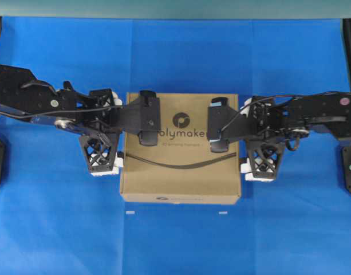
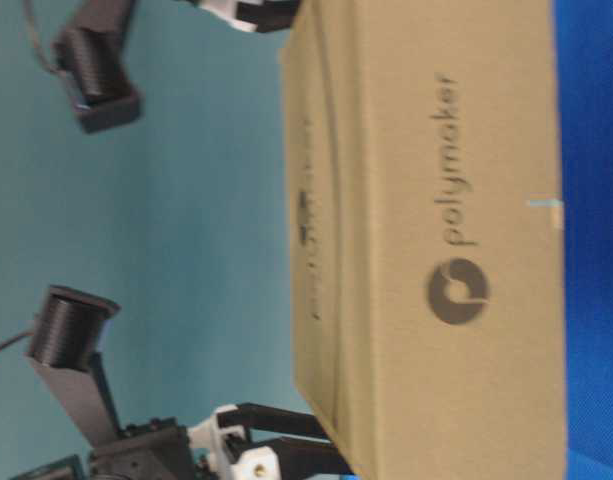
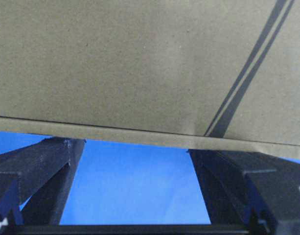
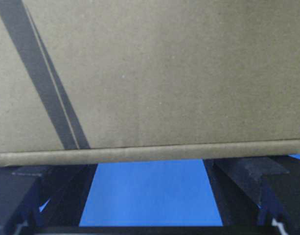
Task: Lift up the cardboard box by clamping it between your arms.
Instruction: 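Lower the clamped box back onto the table with both grippers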
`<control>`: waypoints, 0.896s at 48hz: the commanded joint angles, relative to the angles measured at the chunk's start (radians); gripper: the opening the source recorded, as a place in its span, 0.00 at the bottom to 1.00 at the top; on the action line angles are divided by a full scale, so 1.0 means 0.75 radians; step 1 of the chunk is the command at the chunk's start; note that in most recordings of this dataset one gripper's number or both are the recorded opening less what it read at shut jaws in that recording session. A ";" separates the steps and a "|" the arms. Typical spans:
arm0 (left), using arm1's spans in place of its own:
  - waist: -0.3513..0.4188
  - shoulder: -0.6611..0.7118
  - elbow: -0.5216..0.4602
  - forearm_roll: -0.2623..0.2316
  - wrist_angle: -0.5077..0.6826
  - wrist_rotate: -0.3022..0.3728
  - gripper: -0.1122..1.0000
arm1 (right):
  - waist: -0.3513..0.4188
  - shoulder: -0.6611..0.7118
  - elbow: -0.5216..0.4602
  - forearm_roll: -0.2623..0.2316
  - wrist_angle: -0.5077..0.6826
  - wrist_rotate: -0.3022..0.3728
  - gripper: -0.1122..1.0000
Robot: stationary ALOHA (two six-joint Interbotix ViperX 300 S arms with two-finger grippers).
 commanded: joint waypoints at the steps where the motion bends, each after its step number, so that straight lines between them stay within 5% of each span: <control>1: -0.004 -0.004 -0.020 -0.012 -0.155 -0.108 0.84 | -0.006 0.020 -0.035 0.008 -0.162 0.025 0.99; 43: -0.006 0.166 0.096 -0.012 -0.340 -0.182 0.84 | -0.002 0.198 0.039 0.010 -0.305 0.035 0.99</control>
